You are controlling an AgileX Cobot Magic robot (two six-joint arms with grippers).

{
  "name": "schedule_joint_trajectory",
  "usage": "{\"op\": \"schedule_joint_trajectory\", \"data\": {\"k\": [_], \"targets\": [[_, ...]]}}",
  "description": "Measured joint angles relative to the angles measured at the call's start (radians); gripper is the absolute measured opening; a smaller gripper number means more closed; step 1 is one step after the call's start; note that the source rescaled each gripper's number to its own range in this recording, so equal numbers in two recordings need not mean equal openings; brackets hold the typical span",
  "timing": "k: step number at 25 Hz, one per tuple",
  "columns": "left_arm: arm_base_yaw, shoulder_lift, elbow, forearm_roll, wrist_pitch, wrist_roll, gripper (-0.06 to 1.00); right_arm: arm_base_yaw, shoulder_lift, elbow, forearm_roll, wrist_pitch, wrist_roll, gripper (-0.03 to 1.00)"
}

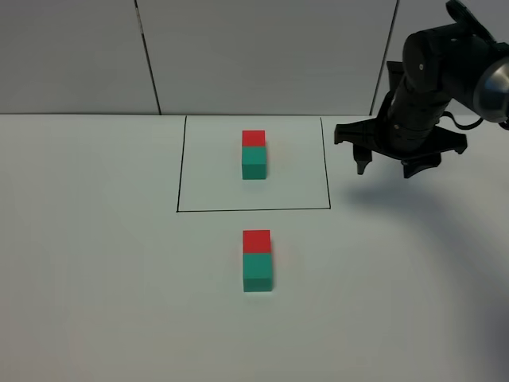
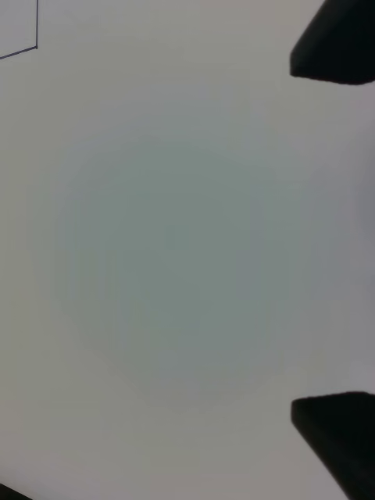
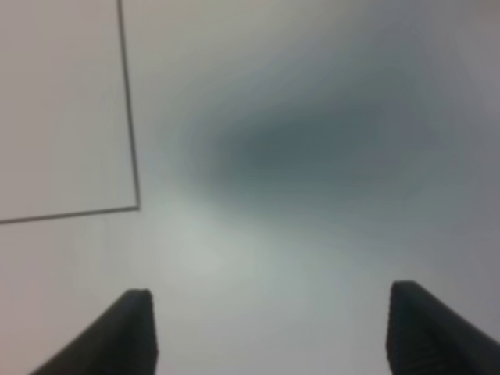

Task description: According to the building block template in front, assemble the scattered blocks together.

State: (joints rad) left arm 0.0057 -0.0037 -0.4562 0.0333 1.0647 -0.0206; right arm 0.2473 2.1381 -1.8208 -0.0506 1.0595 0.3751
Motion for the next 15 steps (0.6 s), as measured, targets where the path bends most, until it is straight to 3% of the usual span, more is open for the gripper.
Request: {"op": "schedule_joint_trajectory", "data": {"k": [8,15], "targets": [[0.000,0.000,0.000,0.000,0.000,0.000,0.87,-0.023,-0.001,0.000,-0.092,0.091,-0.024,0.58],[0.000,0.000,0.000,0.000,0.000,0.000,0.87,-0.087,-0.002,0.000,-0.036,0.085,-0.063,0.58]]}}
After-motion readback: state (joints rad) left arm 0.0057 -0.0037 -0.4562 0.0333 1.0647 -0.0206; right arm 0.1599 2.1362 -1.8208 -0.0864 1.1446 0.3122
